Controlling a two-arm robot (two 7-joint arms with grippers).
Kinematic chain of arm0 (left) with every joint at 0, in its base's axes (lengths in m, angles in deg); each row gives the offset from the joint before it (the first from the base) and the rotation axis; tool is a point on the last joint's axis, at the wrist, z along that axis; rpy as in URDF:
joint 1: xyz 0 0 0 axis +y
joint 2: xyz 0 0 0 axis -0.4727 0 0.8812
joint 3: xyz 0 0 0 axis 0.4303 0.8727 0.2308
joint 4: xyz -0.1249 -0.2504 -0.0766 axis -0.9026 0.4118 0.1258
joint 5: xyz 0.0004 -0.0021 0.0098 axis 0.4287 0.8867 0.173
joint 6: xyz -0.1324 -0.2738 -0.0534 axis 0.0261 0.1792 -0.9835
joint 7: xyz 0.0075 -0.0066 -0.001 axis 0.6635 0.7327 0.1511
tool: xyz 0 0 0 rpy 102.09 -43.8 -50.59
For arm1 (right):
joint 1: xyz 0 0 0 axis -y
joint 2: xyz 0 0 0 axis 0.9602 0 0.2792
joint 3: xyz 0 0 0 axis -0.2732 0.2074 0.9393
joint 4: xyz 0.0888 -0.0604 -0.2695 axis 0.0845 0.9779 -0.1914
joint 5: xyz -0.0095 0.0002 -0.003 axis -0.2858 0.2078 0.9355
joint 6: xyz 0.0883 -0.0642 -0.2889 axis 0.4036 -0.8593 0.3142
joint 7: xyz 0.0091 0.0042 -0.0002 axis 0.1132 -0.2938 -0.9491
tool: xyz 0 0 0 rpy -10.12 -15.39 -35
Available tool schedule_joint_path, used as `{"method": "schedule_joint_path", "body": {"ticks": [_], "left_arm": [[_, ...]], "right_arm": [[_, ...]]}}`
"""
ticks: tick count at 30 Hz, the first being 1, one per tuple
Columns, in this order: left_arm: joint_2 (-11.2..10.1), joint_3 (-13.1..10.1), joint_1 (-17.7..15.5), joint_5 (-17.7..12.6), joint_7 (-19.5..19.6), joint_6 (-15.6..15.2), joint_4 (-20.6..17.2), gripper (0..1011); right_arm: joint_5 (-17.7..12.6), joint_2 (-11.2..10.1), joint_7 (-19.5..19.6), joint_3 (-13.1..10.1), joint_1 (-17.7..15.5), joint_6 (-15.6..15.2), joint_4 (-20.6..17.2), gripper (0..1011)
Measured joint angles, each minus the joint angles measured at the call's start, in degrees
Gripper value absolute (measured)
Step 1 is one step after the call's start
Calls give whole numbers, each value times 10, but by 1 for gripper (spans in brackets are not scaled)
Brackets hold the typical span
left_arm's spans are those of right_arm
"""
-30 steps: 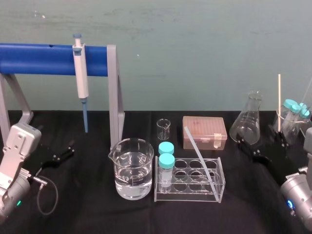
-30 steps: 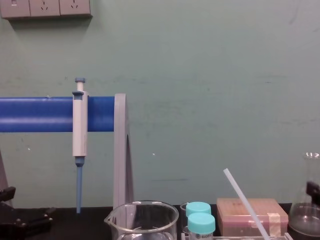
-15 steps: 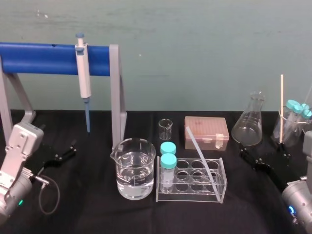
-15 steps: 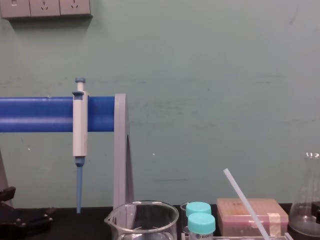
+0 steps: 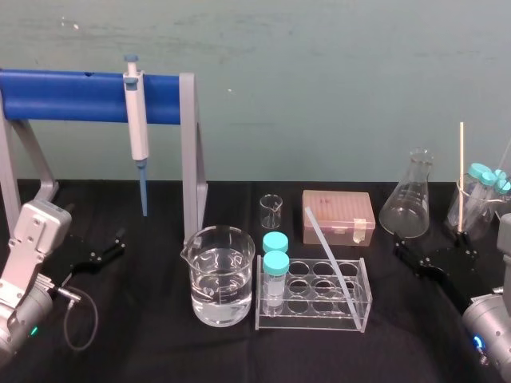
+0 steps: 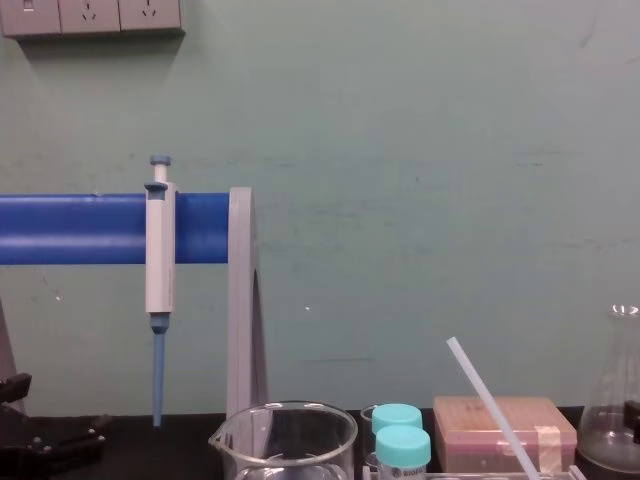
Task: Pick up the stirring rod with one hand, then place it down.
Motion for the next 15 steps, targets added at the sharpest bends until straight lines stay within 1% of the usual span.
{"method": "schedule_joint_path", "body": {"ticks": [15], "left_arm": [[0,0,0,0,0,0,0,1000]], "right_arm": [[0,0,1,0,0,1,-1,1002]]}}
